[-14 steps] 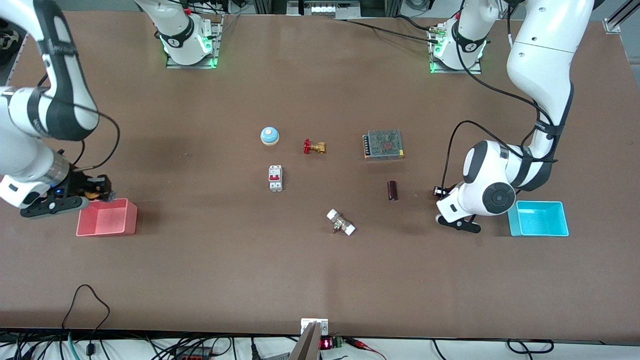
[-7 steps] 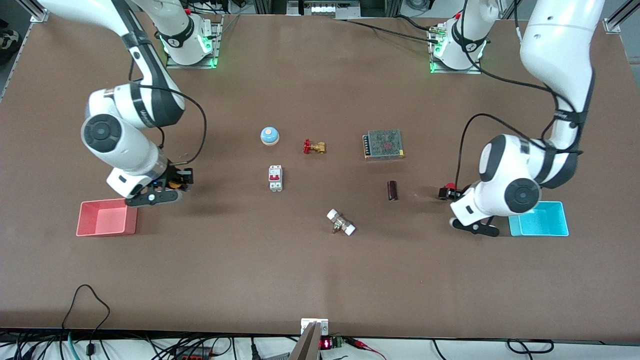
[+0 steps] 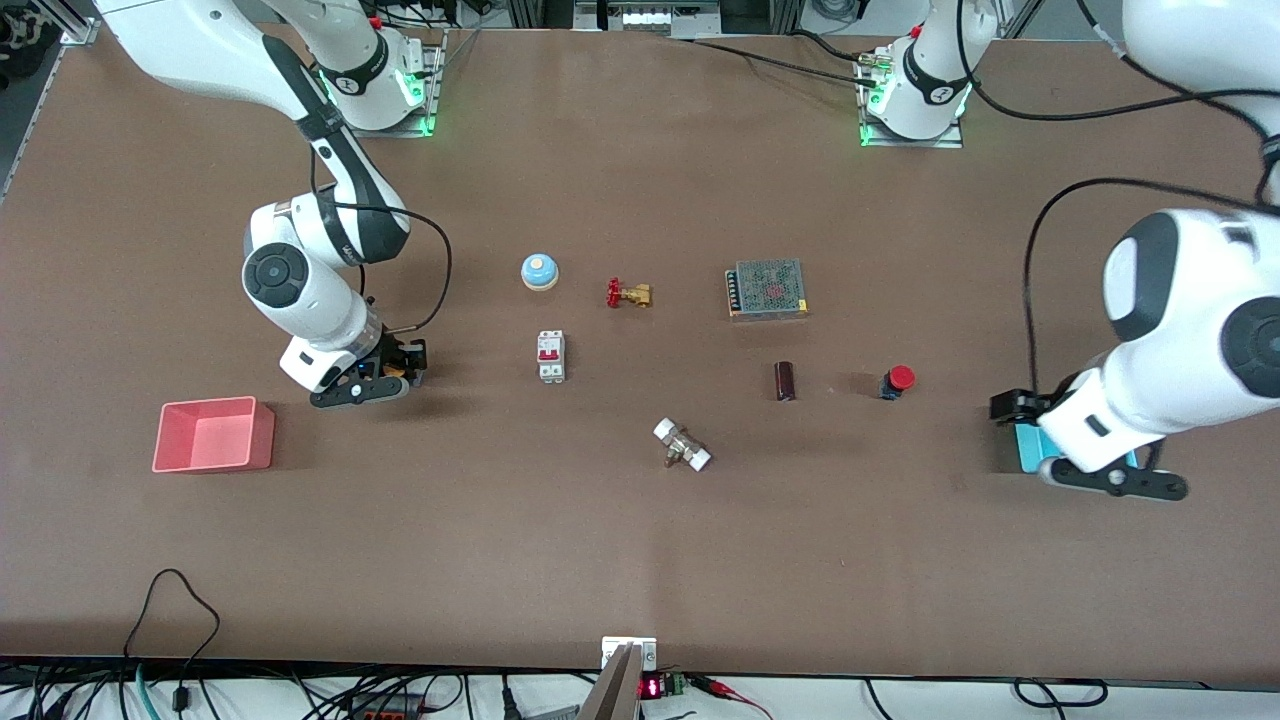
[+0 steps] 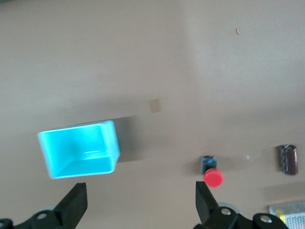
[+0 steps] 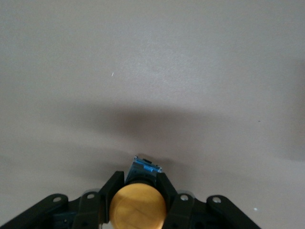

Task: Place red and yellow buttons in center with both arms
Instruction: 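Place the red button on the table with the left gripper and withdraw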

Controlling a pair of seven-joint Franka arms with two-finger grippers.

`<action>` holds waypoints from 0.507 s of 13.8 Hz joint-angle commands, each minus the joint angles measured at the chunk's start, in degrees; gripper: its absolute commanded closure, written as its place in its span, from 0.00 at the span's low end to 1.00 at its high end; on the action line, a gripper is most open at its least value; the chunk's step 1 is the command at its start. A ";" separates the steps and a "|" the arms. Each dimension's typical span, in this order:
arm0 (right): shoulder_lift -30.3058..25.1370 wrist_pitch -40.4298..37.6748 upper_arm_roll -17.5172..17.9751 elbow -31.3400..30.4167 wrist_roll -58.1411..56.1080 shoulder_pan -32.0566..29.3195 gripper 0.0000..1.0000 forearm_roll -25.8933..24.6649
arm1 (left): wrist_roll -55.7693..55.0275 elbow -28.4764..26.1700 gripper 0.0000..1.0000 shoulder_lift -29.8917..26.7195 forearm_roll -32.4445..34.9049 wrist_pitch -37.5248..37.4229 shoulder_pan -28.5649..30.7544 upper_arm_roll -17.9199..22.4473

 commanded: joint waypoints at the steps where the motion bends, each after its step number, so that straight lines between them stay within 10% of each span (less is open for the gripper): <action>1: 0.27 1.68 -0.36 -0.59 0.60 0.99 0.64 -0.23 | 1.68 2.52 0.00 -3.54 -1.65 -4.43 0.35 0.16; 4: 1.15 1.86 -0.36 -0.59 1.74 1.17 0.60 -0.23 | 1.50 4.72 0.00 -5.90 -1.33 -6.00 0.71 -0.36; 7: 1.24 1.78 -0.36 -0.59 1.74 1.17 0.51 -0.23 | 3.17 -11.02 0.00 -14.93 -2.03 4.02 2.64 -0.54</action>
